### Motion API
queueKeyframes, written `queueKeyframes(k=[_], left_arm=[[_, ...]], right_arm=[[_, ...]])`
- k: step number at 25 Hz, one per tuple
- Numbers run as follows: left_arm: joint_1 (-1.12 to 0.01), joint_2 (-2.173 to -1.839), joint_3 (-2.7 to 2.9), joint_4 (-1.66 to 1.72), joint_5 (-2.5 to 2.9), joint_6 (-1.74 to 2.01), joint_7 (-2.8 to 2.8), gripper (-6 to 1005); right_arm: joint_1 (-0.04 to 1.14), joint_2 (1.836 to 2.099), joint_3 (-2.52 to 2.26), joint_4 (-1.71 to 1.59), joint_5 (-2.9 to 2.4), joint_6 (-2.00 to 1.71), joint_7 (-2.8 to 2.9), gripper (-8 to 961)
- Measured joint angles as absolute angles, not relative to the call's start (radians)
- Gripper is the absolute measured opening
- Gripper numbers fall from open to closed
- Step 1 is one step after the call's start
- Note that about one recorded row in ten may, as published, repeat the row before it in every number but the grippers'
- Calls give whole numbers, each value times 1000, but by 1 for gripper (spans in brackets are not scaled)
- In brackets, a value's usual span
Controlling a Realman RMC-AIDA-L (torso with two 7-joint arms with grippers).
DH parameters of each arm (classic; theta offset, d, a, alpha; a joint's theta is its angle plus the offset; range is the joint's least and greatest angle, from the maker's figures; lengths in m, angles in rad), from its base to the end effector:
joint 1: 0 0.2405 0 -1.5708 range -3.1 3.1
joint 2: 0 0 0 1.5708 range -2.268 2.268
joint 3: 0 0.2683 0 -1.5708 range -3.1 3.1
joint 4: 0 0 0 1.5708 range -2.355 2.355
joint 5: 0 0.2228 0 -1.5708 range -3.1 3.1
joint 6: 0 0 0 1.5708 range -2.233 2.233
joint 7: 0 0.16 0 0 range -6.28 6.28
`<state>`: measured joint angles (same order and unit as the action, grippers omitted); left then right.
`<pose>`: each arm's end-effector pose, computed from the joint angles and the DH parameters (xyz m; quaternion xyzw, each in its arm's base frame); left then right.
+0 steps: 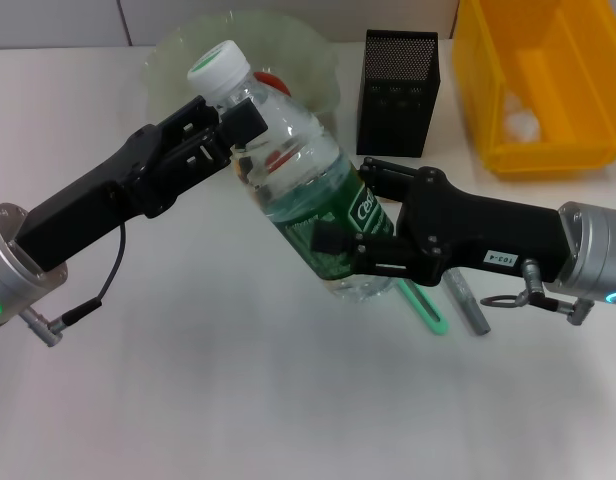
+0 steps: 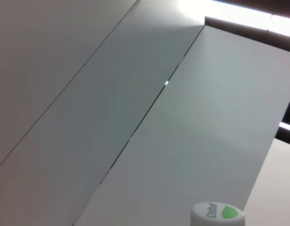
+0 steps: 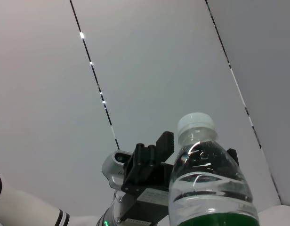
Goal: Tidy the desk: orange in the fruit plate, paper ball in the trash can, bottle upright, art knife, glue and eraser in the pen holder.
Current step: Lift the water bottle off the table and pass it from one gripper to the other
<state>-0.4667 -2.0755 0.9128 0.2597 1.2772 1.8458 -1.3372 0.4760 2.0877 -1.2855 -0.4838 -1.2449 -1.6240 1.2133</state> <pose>-0.2372 0.2994 -0.0219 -0.7788 -0.2800 -0.5597 0.0430 0.2064 0.3108 -0.0649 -0.8874 0.1649 0.4297 0.0271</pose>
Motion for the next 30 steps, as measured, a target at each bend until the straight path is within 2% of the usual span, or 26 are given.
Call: queueKeyframes(k=[10,16,30], left_arm=[[-482,-2076,912,235,1273,1851,-1337,673],[-491,-2078,909,223,1274,1853,-1337,519],[-506,-2070,935,244,1293,1853,-1336,493]], right_arm=[[486,2088,-1286,-466,-1247,-1624,1213,758],[488,2088,-1301,-466,-1247,-1624,1213,758],[487,2083,-1303,-467,-1250,-1646,1216,764]])
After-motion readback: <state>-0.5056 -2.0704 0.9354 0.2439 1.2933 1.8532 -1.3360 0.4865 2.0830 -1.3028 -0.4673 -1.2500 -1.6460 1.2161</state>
